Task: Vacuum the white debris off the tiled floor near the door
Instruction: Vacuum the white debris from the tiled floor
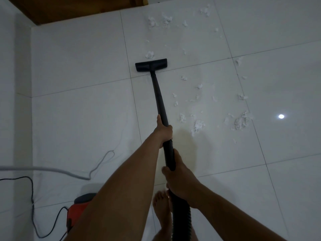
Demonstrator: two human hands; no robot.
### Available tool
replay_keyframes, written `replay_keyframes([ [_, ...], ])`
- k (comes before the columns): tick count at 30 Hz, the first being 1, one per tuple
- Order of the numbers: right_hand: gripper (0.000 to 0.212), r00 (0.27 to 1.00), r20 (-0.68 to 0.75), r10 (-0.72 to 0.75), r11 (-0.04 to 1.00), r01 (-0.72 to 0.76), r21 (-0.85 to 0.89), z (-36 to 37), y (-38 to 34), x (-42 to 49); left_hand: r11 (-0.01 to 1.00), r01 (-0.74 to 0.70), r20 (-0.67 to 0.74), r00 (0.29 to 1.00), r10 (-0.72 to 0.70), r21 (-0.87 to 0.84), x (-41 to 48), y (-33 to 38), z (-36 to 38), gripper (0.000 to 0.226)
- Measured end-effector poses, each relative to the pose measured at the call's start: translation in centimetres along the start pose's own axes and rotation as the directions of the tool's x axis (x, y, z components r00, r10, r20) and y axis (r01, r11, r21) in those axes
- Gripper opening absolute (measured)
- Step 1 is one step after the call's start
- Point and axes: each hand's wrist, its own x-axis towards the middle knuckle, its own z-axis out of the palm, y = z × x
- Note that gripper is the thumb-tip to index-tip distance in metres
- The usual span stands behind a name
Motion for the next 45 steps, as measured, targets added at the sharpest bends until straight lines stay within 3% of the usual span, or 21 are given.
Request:
replay_keyframes([
  [6,0.072,0.997,0.073,-0.04,0.991,0.03,0.131,-1.8,-1.6,3.3,1.0,-0.004,-0.018,1.0,0.004,0.006,2.9,2.6,-1.0,0.081],
  [13,0.069,0.995,0.079,-0.063,0.987,0.05,0.153,-1.6,-3.7,5.2,0.999,-0.014,-0.027,1.0,0.015,0.037,5.7,3.7,-2.6,0.08],
  [17,0.064,0.995,0.037,-0.09,0.987,0.084,0.139,-1.5,-5.5,6.4,0.998,-0.024,-0.024,0.999,0.026,0.063,7.1,4.8,-3.9,0.079],
  [27,0.076,0.999,0.027,-0.041,0.984,0.035,0.173,-0.7,-12.8,10.8,0.993,-0.045,-0.002,0.999,0.046,0.107,11.1,10.2,-9.1,0.08],
  [35,0.07,0.999,-0.035,0.001,0.967,0.008,0.254,0.2,-17.6,13.2,0.99,-0.048,0.007,0.999,0.047,0.134,13.3,14.0,-12.3,0.078],
  [45,0.068,0.998,-0.059,-0.006,0.973,0.019,0.23,1.6,-17.9,13.2,0.982,-0.08,0.013,0.997,0.079,0.171,12.4,13.7,-13.5,0.076],
])
